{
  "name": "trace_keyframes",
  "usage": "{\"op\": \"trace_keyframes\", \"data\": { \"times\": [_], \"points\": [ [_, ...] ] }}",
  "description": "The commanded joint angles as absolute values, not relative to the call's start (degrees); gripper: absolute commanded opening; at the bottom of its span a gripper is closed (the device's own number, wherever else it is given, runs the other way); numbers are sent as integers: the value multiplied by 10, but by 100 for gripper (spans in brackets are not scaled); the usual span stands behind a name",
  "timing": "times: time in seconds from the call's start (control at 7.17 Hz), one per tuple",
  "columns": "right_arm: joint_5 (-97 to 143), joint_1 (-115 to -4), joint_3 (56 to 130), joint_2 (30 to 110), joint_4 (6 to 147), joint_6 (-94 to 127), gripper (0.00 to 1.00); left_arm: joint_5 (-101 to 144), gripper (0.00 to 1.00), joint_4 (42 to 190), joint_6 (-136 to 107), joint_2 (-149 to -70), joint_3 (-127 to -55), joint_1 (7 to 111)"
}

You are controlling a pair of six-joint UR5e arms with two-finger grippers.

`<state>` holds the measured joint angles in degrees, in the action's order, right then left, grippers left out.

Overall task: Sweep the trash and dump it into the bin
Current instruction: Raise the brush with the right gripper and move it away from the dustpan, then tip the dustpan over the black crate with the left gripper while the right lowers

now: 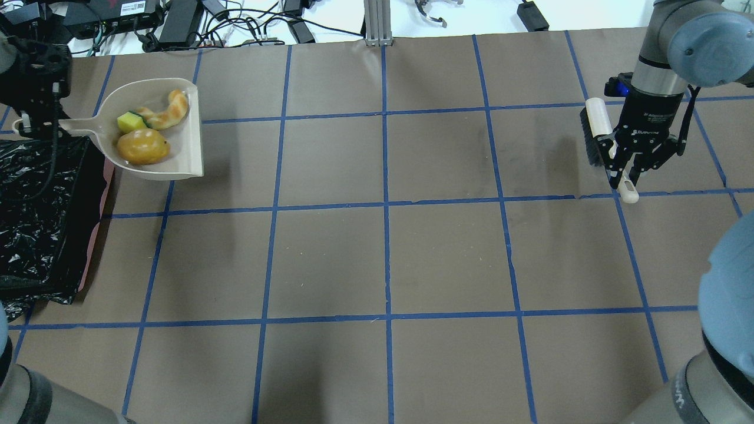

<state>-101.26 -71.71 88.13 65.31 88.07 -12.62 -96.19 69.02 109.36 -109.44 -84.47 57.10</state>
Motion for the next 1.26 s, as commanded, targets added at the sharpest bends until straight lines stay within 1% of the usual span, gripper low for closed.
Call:
{"op": "trace_keyframes", "data": {
  "times": [0.0,0.42,0.84,1.12],
  "points": [
    [-1030,-703,883,636,910,-148,18,-962,0,690,1143,-1076,-843,482],
    [-1025,-701,882,629,912,-143,18,-968,0,685,1262,-1074,-803,376],
    [-1022,-715,882,631,908,-143,19,-1032,0,611,1316,-1098,-813,376],
    [-1021,-721,882,629,908,-148,19,-1036,0,595,1325,-1107,-817,376]
  ]
}}
